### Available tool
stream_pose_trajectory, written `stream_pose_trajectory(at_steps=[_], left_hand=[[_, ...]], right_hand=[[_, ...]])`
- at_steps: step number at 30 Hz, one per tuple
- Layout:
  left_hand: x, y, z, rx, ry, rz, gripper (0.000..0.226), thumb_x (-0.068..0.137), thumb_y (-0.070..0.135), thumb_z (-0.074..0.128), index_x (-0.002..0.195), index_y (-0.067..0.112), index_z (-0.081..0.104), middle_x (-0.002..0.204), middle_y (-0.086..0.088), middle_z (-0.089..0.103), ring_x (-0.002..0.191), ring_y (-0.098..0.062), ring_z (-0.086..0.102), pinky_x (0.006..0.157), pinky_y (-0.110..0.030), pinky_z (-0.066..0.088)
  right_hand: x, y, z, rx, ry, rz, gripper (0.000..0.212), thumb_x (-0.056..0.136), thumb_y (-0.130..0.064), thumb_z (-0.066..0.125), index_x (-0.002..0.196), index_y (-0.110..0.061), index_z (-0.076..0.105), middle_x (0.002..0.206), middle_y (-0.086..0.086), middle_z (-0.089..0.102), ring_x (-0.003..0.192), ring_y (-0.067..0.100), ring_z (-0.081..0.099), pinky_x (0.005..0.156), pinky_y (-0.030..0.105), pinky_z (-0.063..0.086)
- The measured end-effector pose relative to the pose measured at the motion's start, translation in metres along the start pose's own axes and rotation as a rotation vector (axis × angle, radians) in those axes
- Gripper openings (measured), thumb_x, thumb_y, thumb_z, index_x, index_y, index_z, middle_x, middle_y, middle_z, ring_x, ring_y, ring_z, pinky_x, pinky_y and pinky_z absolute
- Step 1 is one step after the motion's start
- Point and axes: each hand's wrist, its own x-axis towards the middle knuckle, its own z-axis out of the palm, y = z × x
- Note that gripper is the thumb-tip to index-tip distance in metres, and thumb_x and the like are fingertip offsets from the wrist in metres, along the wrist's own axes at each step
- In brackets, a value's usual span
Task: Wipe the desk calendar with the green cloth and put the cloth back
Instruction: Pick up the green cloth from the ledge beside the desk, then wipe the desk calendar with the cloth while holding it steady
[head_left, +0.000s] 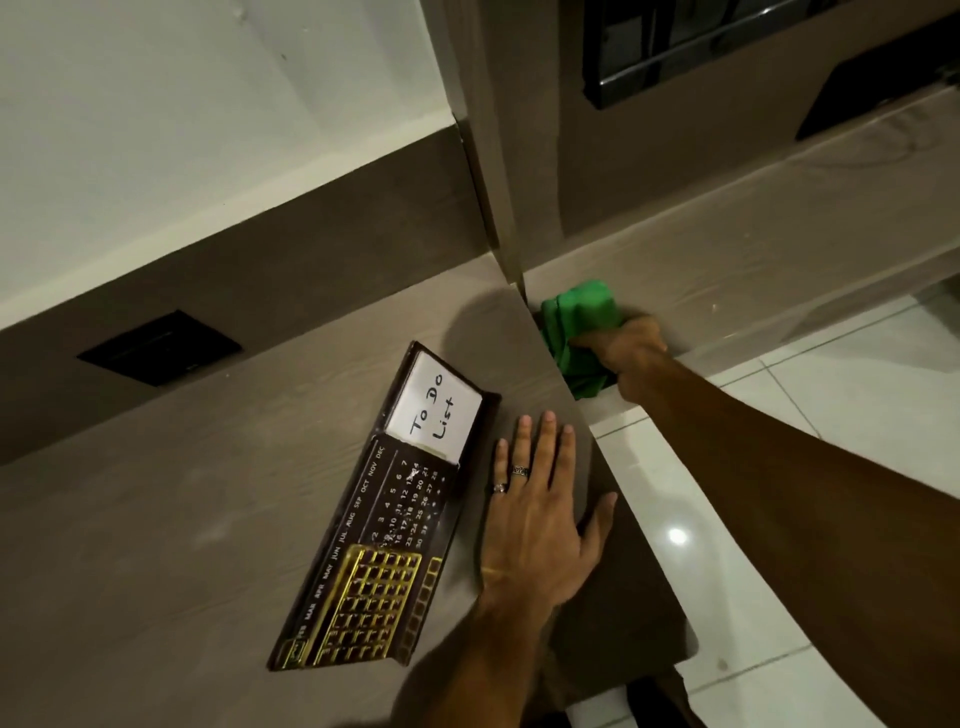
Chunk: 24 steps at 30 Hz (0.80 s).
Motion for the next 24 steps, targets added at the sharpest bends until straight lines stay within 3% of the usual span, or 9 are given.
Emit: stream_pose_trajectory(at_steps=[6, 10, 13, 17, 20, 22, 24], left_hand=[[-0.011, 0.002, -0.029, -0.11, -0.03, 0.004, 0.077, 0.097, 0.063, 0.026, 0.155, 0.02, -0.002, 0.164, -0.003, -0.014, 0.153, -0.022, -0.014, 0.126, -0.048, 0.002], [-0.055, -0.01, -0.085, -0.203, 0.308, -0.043, 0.073, 0.096, 0.057, 0.04, 0.154, 0.017, 0.019, 0.165, -0.006, 0.019, 0.153, -0.019, 0.008, 0.123, -0.044, 0.016], [-0.098, -0.05, -0.124, -0.154, 0.442, -0.106, 0.074, 0.092, 0.054, 0.048, 0.152, 0.019, 0.023, 0.162, 0.001, 0.021, 0.153, -0.017, 0.01, 0.124, -0.046, 0.017], [-0.132, -0.097, -0.142, -0.075, 0.163, -0.256, 0.098, 0.088, 0.057, 0.058, 0.155, 0.026, -0.006, 0.166, 0.003, -0.009, 0.152, -0.015, -0.018, 0.125, -0.041, -0.007], [-0.138, -0.105, -0.132, -0.182, 0.027, -0.252, 0.119, 0.08, 0.019, 0.075, 0.15, 0.029, -0.021, 0.165, 0.009, -0.017, 0.148, -0.007, -0.026, 0.125, -0.039, -0.007], [-0.138, -0.108, -0.129, -0.266, 0.023, -0.228, 0.122, 0.075, 0.003, 0.075, 0.152, 0.029, -0.016, 0.163, 0.015, -0.015, 0.148, -0.003, -0.023, 0.123, -0.032, -0.01], [-0.138, -0.112, -0.127, -0.309, 0.018, -0.197, 0.118, 0.074, -0.003, 0.071, 0.155, 0.027, -0.011, 0.161, 0.018, -0.014, 0.147, 0.001, -0.022, 0.121, -0.028, -0.012]], right_hand=[[-0.058, -0.006, -0.024, 0.145, -0.13, -0.379, 0.044, 0.085, -0.02, 0.074, 0.122, -0.021, 0.05, 0.113, -0.003, 0.06, 0.11, 0.021, 0.06, 0.084, 0.048, 0.058], [-0.125, 0.009, -0.043, 0.18, -0.142, -0.605, 0.04, 0.085, -0.028, 0.074, 0.12, -0.026, 0.055, 0.117, -0.004, 0.062, 0.107, 0.012, 0.061, 0.087, 0.04, 0.057], [-0.176, 0.044, -0.029, 0.213, -0.232, -0.629, 0.051, 0.087, -0.02, 0.072, 0.134, -0.02, 0.052, 0.126, 0.003, 0.06, 0.114, 0.016, 0.06, 0.093, 0.041, 0.054], [-0.233, 0.091, 0.02, -0.027, -0.166, -0.832, 0.061, 0.083, 0.001, 0.069, 0.135, -0.024, 0.052, 0.139, 0.01, 0.051, 0.127, 0.026, 0.05, 0.101, 0.046, 0.048], [-0.258, 0.121, 0.048, -0.161, -0.177, -1.012, 0.074, 0.074, 0.012, 0.07, 0.134, -0.027, 0.049, 0.149, 0.011, 0.041, 0.139, 0.038, 0.035, 0.106, 0.059, 0.037], [-0.27, 0.137, 0.058, -0.223, -0.237, -1.108, 0.065, 0.079, 0.001, 0.064, 0.135, -0.028, 0.047, 0.151, 0.01, 0.04, 0.142, 0.04, 0.028, 0.105, 0.064, 0.036], [-0.27, 0.132, 0.061, -0.22, -0.269, -1.173, 0.053, 0.083, -0.012, 0.053, 0.135, -0.024, 0.052, 0.15, 0.011, 0.043, 0.142, 0.04, 0.029, 0.106, 0.061, 0.037]])
